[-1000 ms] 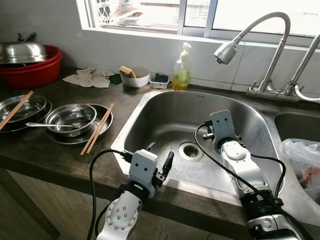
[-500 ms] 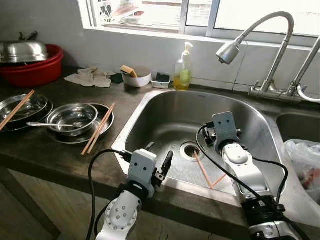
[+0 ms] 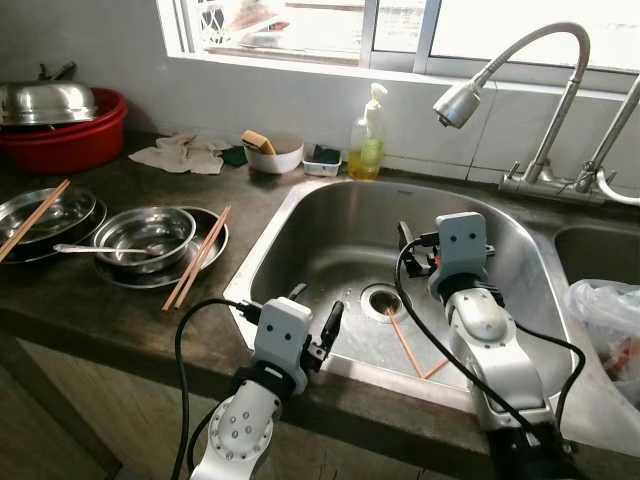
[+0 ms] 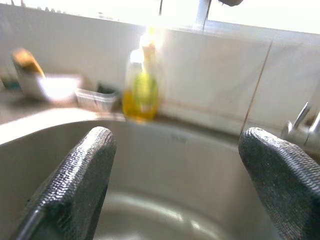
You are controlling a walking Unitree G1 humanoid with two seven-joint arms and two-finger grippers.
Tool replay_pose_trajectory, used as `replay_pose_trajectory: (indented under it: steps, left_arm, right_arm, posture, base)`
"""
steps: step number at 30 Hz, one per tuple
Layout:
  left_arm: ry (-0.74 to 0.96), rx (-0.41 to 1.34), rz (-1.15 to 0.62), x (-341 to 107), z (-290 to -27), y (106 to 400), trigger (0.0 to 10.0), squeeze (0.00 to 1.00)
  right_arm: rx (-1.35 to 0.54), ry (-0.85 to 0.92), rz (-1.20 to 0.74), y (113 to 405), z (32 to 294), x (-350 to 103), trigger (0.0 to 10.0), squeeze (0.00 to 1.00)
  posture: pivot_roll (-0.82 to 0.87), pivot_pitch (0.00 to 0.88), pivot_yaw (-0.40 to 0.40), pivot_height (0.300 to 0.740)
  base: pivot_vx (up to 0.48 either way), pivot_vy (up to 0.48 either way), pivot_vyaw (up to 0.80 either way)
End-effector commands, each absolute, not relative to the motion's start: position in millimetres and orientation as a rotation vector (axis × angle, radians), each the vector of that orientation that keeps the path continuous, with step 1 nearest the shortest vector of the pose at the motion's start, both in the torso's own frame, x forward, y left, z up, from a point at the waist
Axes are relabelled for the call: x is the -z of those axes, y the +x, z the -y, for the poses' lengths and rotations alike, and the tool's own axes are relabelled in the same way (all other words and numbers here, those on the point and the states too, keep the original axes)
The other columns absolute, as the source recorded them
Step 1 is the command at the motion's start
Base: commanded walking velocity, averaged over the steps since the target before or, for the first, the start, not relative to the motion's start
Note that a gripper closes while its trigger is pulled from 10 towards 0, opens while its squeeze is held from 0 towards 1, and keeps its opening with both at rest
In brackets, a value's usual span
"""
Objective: Kitchen organization
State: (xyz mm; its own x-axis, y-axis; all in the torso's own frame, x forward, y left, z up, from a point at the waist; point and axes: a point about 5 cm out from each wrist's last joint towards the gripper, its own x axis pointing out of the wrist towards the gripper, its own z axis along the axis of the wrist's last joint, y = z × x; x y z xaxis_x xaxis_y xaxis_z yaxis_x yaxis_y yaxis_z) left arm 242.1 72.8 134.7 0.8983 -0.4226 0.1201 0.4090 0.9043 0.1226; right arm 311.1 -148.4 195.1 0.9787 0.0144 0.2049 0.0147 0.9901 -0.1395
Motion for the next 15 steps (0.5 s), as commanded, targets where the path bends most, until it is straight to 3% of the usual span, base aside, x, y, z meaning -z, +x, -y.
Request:
replay_pose_trajectory:
  steps: [1,15]
  left_arm:
    - [0.109,0.418,0.151,-137.5,-73.4,244.6,10.0,0.0]
    - [0.107,0.375,0.182,-150.0,-83.5,246.6,10.0,0.0]
  right_arm:
    - [0.018,-0.128,0.254,306.9,152.8,-204.3,10.0,0.0]
    - [-0.035,-0.051,0.292,252.2,141.3,-196.4,10.0,0.0]
  posture:
    - [0.03,0.0,-0.05,0.74]
    - [0.0,0.0,-0.018,0.74]
  base:
    - [0.0,0.0,0.0]
    - [0.0,0.0,0.0]
